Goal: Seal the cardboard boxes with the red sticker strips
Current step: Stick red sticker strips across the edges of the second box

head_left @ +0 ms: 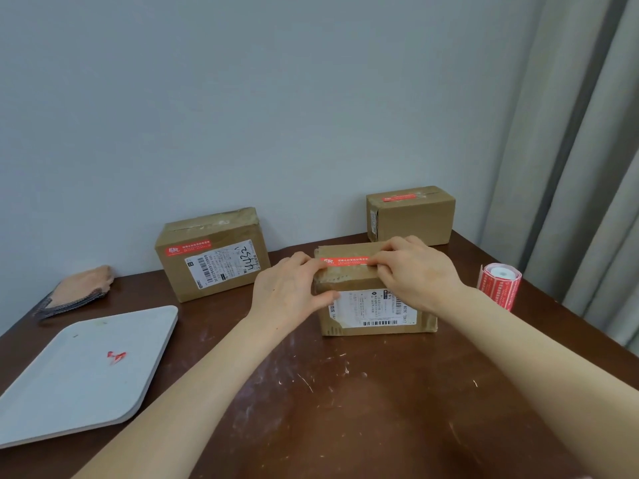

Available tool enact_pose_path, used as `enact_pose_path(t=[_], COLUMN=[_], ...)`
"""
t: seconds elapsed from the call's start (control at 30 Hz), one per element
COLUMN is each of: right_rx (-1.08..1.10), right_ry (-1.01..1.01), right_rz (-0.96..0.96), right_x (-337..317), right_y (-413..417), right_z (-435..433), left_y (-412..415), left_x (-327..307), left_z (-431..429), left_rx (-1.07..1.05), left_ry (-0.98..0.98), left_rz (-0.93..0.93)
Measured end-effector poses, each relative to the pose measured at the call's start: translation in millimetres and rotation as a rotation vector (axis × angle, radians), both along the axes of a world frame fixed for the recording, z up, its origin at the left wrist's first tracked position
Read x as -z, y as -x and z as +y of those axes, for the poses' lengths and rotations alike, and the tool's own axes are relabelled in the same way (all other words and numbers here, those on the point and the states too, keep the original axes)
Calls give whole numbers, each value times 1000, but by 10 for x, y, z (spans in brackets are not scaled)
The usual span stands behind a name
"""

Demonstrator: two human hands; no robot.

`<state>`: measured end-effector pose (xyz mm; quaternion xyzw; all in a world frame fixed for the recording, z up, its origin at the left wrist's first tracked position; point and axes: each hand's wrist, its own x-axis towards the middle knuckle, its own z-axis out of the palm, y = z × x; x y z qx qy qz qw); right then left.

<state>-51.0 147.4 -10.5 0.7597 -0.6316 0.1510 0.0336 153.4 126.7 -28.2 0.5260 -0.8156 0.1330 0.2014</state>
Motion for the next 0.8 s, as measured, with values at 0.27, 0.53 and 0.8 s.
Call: enact_pose_path(t=[0.27, 0.53, 0.8], right_rx=[1, -18, -25], right_ry=[68, 37, 21], right_rz=[12, 14, 92], right_x=[-2, 45, 33], right_y=[-24, 29, -43], right_z=[-17, -37, -30], left_y=[-7, -1, 56], left_x=[1, 12, 52], left_z=[23, -41, -69], left_rx=[-10, 8, 34], left_ry=[35, -5, -20], left_rz=[-12, 42, -8])
